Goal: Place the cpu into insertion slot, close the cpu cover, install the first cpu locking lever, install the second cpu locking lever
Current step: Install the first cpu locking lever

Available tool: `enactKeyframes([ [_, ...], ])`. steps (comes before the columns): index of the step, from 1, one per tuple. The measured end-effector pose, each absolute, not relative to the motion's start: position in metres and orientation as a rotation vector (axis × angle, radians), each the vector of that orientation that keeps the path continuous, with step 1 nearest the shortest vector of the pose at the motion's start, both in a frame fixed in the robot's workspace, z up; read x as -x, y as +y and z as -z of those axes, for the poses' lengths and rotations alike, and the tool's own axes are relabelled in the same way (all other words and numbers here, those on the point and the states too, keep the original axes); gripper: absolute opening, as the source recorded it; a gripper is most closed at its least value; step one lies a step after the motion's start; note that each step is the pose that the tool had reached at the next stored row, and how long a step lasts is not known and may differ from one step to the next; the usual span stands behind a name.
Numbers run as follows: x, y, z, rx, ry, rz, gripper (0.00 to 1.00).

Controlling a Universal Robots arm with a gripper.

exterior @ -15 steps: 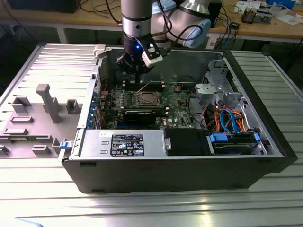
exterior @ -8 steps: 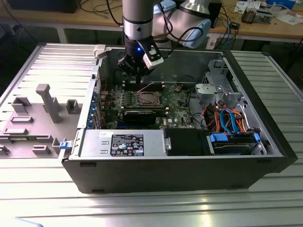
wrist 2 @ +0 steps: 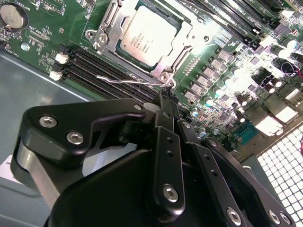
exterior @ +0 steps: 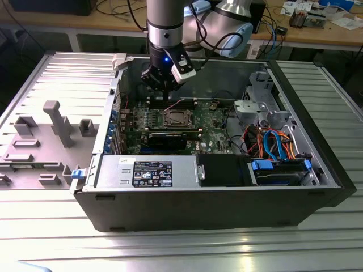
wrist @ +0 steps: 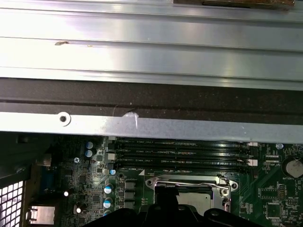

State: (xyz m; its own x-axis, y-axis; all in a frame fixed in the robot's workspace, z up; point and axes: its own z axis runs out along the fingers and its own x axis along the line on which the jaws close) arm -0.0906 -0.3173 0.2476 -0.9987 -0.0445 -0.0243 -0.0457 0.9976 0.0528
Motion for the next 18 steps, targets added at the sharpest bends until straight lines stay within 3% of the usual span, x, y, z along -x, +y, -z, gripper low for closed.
enactKeyframes([
  [18, 0.0882, -0.3185, -0.2422, 0.065, 3.115, -0.114, 0.11],
])
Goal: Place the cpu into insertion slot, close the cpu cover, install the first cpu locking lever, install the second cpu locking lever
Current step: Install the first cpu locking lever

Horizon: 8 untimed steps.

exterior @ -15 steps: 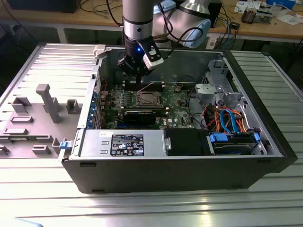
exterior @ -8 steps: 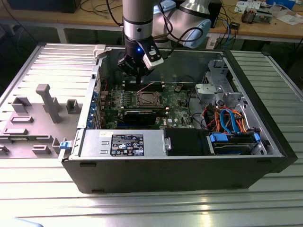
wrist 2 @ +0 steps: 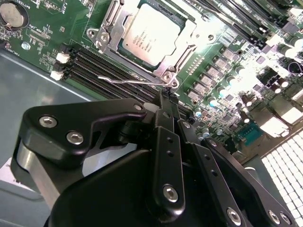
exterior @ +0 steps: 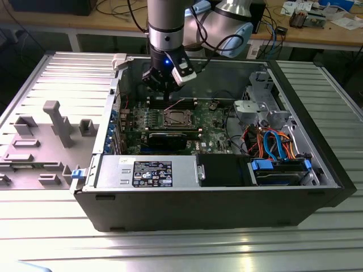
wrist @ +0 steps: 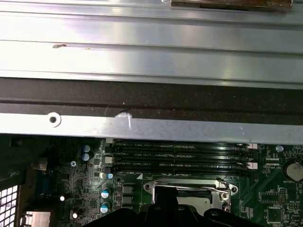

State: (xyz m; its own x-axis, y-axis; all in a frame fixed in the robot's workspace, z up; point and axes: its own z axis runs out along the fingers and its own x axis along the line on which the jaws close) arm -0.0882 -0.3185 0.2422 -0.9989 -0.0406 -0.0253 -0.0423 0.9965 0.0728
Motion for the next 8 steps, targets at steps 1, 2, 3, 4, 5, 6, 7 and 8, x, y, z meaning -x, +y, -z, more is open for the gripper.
enactKeyframes([
  [1, 0.0873, -0.3185, -0.2414, 0.065, 3.115, -0.115, 0.11],
  [2, 0.0859, -0.3184, -0.2402, 0.065, 3.115, -0.115, 0.11],
  [3, 0.085, -0.3183, -0.2392, 0.065, 3.115, -0.115, 0.11],
  [4, 0.0841, -0.318, -0.2384, 0.065, 3.115, -0.115, 0.11],
  [5, 0.0833, -0.3178, -0.2378, 0.065, 3.115, -0.115, 0.11],
  [6, 0.0815, -0.3173, -0.2364, 0.065, 3.115, -0.115, 0.11],
  [7, 0.0794, -0.3164, -0.2349, 0.065, 3.115, -0.115, 0.11],
  [8, 0.0778, -0.3153, -0.2337, 0.065, 3.115, -0.115, 0.11],
])
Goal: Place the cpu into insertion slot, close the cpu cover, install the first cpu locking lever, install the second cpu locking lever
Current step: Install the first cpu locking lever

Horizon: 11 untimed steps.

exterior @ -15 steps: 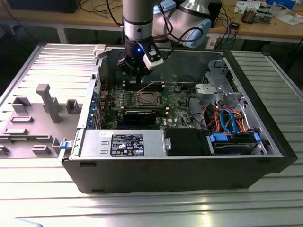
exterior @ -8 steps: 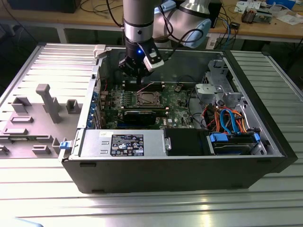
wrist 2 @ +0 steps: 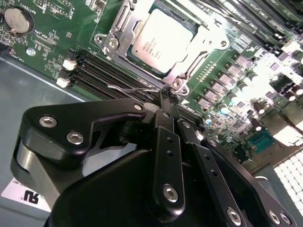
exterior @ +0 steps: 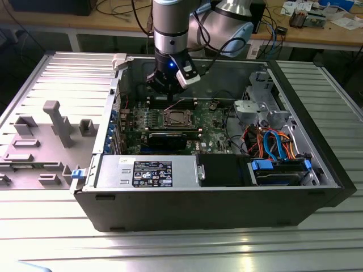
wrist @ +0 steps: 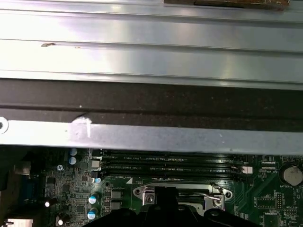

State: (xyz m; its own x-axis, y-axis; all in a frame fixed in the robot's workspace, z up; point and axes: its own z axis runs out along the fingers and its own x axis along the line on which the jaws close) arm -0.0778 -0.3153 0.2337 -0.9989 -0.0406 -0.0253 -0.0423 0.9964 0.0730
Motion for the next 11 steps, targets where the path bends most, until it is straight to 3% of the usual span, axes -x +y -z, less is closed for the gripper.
enactKeyframes([
  [11, 0.0743, -0.3114, -0.2303, 0.064, 3.115, -0.115, 0.11],
])
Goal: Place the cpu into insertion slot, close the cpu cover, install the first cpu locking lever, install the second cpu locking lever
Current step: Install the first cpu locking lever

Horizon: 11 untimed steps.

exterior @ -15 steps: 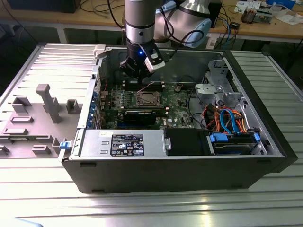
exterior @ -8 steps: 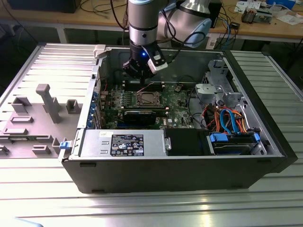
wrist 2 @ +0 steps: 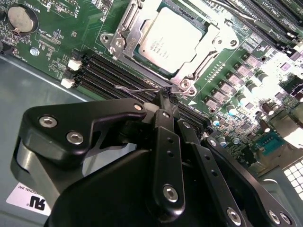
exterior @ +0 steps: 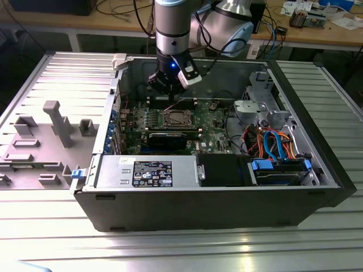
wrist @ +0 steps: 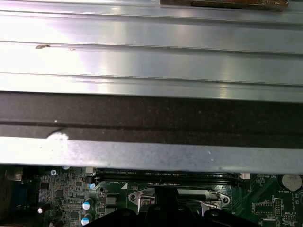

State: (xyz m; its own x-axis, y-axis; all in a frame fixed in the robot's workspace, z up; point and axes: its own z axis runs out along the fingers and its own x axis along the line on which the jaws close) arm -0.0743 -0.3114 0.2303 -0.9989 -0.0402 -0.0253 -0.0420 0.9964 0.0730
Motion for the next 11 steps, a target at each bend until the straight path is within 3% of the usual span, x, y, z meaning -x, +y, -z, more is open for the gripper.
enactKeyframes([
  [11, 0.0673, -0.3096, -0.2281, 0.064, 3.115, -0.115, 0.11],
])
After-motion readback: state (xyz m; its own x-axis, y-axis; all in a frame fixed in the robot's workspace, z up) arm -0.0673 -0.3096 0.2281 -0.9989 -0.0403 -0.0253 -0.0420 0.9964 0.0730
